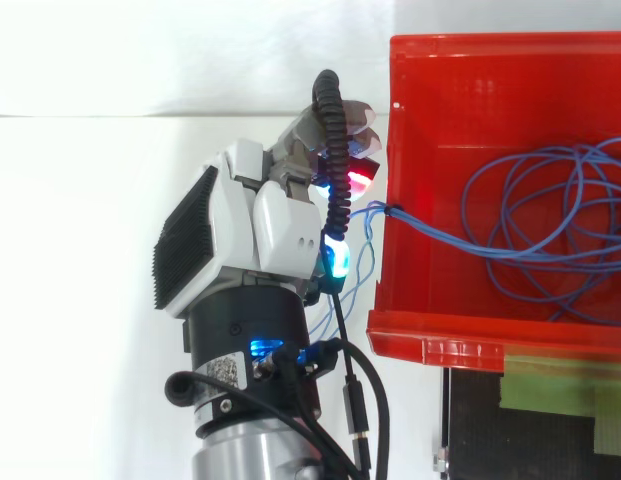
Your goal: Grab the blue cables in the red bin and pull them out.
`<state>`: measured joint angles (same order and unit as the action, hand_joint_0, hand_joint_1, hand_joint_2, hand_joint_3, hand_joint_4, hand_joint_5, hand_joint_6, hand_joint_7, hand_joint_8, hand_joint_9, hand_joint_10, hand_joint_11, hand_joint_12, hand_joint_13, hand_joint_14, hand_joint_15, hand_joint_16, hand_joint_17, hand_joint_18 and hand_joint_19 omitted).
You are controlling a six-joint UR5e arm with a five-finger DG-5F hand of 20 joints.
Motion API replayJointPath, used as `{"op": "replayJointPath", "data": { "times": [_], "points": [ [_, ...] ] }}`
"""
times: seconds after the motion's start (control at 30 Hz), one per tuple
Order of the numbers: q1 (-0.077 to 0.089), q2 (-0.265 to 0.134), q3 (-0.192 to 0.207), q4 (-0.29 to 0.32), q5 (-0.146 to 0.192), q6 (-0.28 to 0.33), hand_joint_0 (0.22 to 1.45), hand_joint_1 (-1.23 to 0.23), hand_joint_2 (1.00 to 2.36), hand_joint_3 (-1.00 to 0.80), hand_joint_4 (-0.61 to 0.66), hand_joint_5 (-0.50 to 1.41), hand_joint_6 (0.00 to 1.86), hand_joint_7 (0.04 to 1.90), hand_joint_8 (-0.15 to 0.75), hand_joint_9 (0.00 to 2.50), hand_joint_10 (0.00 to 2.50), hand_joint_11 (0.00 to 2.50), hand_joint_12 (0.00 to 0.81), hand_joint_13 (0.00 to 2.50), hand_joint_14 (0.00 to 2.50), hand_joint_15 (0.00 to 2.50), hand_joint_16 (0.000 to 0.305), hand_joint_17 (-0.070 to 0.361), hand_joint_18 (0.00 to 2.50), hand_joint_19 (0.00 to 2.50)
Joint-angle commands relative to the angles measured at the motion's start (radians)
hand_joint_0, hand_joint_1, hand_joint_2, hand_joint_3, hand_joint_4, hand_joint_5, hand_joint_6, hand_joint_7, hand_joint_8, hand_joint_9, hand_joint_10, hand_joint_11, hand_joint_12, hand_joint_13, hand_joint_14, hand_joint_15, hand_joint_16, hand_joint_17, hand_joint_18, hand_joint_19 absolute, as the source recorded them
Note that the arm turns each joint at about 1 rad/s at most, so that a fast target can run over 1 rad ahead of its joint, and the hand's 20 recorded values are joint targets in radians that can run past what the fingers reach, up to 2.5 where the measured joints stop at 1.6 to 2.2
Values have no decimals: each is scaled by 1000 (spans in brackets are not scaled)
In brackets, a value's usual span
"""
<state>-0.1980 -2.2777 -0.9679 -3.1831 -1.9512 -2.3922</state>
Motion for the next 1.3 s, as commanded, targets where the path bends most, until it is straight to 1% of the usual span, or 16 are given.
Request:
{"op": "replayJointPath", "data": {
  "times": [0.0, 0.13, 0.27, 0.37, 0.6, 0.9, 1.07, 1.1, 1.27],
  "points": [
    [-1, 0, 0, 0, 0, 0, 817, -920, 1000, -1000, 121, 782, 102, 765, 271, 765, 21, 1003, 388, 770, 25, 852, 50, 111, 571, 691],
    [0, 0, -3, 0, 0, 0, 820, -923, 1000, -1000, 123, 789, 92, 772, 274, 768, 21, 1004, 388, 768, 25, 856, 49, 111, 572, 691],
    [0, 0, -20, 14, 0, 0, 824, -925, 1000, -1000, 115, 793, 93, 775, 271, 768, 21, 1005, 385, 769, 25, 853, 49, 111, 572, 691],
    [0, 0, -20, 26, 0, 0, 824, -926, 1000, -1000, 115, 793, 96, 774, 269, 768, 21, 1006, 388, 769, 26, 852, 49, 111, 572, 691],
    [-1, 0, -20, 28, 0, 0, 824, -926, 1000, -1000, 112, 795, 110, 771, 271, 768, 20, 1008, 387, 770, 26, 847, 49, 111, 573, 691],
    [-1, 0, -20, 28, 0, -6, 825, -924, 1000, -1000, 103, 783, 217, 735, 270, 776, 21, 1012, 386, 768, 26, 853, 49, 110, 573, 691],
    [-1, 0, -20, 28, 0, -11, 827, -924, 1000, -1000, 102, 778, 234, 739, 272, 782, 20, 992, 385, 769, 26, 848, 49, 110, 574, 690],
    [-1, 0, -20, 28, 0, -12, 827, -924, 1000, -1000, 104, 775, 230, 735, 269, 782, 18, 1007, 385, 770, 24, 850, 49, 110, 575, 691],
    [0, 0, -20, 28, 0, -15, 827, -926, 1000, -1000, 101, 799, 25, 784, 268, 778, 21, 1000, 384, 768, 26, 851, 49, 110, 574, 691]
  ]
}}
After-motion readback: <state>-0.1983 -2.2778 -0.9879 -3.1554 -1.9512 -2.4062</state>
